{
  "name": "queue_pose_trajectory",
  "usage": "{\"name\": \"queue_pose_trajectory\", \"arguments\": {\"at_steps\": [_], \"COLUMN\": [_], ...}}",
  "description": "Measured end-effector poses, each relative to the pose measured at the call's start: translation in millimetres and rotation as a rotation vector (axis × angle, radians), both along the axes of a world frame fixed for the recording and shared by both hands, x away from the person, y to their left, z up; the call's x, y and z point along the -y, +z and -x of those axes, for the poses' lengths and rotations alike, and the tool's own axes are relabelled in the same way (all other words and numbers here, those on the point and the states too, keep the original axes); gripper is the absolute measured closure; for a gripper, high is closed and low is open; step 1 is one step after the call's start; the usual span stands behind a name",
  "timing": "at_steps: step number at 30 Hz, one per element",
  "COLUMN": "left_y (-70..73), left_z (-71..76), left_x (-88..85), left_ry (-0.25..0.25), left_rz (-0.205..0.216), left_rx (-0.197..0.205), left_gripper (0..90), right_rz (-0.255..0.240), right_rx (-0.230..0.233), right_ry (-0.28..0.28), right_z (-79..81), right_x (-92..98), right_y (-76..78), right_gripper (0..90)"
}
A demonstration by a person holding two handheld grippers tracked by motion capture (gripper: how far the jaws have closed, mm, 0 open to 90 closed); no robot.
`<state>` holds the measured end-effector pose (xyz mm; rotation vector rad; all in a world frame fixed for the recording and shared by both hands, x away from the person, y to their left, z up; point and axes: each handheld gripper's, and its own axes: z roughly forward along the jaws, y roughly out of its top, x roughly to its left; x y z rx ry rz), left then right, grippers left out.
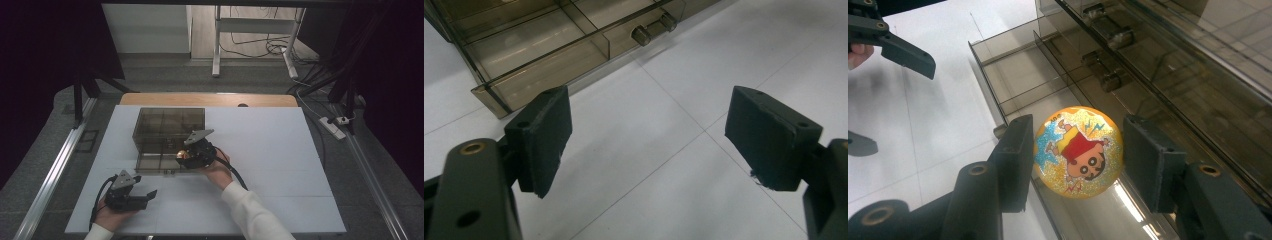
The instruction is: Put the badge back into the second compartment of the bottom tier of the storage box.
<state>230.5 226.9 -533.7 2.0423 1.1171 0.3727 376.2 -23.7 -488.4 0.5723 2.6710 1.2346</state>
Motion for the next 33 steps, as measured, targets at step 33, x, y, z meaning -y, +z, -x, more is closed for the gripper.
{"name": "queue_pose_trajectory", "arguments": {"at_steps": [33], "left_y": [-0.4], "left_z": [0.2], "left_x": [-0.1], "left_ry": [-0.002], "left_rz": [-0.006], "left_rx": [0.000], "left_gripper": [20.1], "right_rz": [0.011], "right_rx": [-0.032], "right_ry": [0.021], "right_z": [-6.0], "right_x": [-36.0], "right_y": [-11.6], "right_gripper": [41.2]}}
